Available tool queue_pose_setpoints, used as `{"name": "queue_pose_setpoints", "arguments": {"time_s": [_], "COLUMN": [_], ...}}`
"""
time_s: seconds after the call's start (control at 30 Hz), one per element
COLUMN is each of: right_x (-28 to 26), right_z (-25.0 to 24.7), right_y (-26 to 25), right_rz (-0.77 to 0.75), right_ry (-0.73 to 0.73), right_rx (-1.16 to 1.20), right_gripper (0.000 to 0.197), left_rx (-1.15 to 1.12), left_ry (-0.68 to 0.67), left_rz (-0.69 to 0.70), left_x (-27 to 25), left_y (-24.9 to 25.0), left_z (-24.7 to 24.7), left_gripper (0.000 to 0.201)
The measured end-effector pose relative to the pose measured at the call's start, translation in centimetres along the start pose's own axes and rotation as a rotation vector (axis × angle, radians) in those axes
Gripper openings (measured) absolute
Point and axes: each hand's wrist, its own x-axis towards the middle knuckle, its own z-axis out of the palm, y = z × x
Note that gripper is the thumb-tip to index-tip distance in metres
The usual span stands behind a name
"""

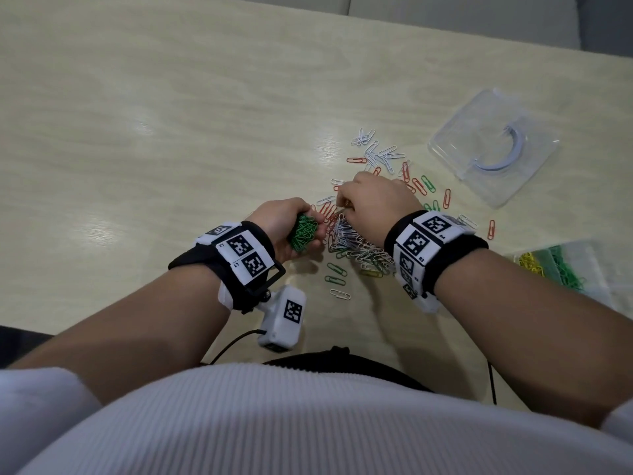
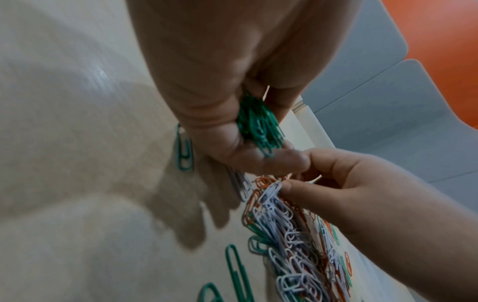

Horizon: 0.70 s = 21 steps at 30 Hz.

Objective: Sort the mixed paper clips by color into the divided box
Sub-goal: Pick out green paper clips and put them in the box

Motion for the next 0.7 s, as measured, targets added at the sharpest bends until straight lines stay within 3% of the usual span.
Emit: {"name": "queue_pose_setpoints", "arguments": {"time_s": [0.33, 0.5, 0.7], "right_x": [-0.1, -1.2, -1.5], "right_z": [-0.1, -0.7, -1.9], "right_y": [0.1, 0.5, 1.2], "right_rz": [0.036, 0.04, 0.068], "right_ry": [-0.052, 0.024, 0.036], "right_rx": [-0.086, 0.109, 0.166], "right_gripper": [0.022, 0.003, 0.019], "left_rx": [0.015, 0.028, 0.046], "left_ry": [0.018, 0.022, 0.025], "left_rz": [0.01, 0.019, 0.019], "left_x": [0.0, -0.2, -0.2], "left_y": [0.3, 0.3, 0.2], "left_z": [0.4, 0.8, 1.1], "left_gripper": [0.033, 0.033, 0.035]}}
